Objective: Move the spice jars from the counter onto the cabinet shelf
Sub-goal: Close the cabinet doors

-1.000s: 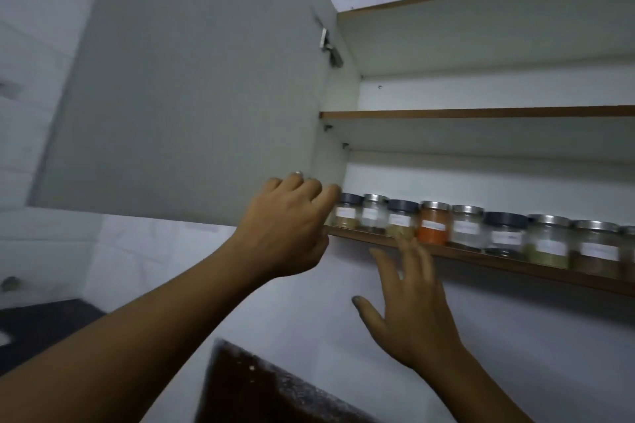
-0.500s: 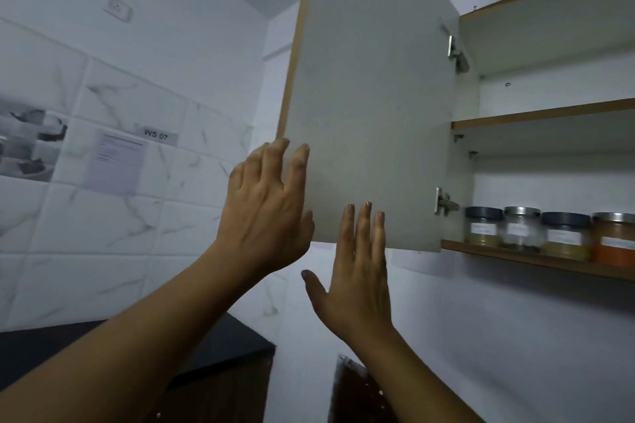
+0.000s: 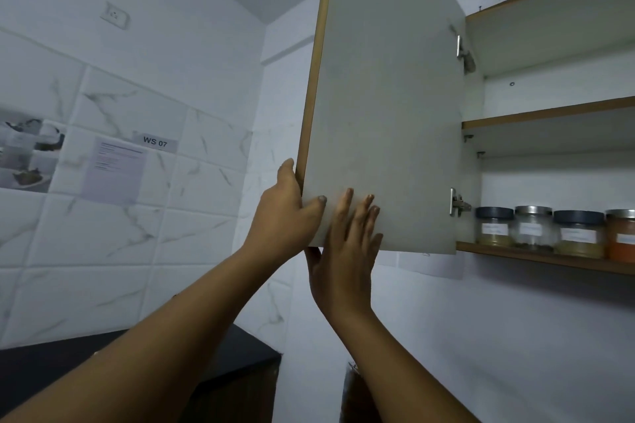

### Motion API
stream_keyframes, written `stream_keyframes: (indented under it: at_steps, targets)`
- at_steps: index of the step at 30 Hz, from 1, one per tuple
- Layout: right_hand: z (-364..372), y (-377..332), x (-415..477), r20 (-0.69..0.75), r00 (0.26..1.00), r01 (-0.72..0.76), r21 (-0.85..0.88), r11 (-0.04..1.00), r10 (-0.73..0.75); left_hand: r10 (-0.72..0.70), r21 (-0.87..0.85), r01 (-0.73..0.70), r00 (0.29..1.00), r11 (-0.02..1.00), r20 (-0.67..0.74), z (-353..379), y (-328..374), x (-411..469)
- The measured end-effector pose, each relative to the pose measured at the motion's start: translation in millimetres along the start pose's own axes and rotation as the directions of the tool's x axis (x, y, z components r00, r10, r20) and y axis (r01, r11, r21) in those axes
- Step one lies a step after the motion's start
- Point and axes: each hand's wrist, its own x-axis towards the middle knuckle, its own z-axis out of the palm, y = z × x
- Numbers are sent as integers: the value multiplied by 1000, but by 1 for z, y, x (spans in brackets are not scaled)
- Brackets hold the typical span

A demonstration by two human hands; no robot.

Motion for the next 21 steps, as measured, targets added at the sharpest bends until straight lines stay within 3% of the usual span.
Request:
stream_keyframes:
  at_steps: [8, 14, 21]
  targets:
    - [-28, 9, -12, -32, 996, 86, 123, 989, -82, 118, -31, -123, 983, 992, -139, 12, 20, -13]
    - [-81, 34, -24, -150, 972, 213, 234, 949, -181, 217, -135, -236, 966, 962, -140, 30, 65, -34]
    - [-148, 87, -39, -182, 976, 168, 264, 950, -122, 329, -175, -339, 941, 924, -84, 68, 131, -62]
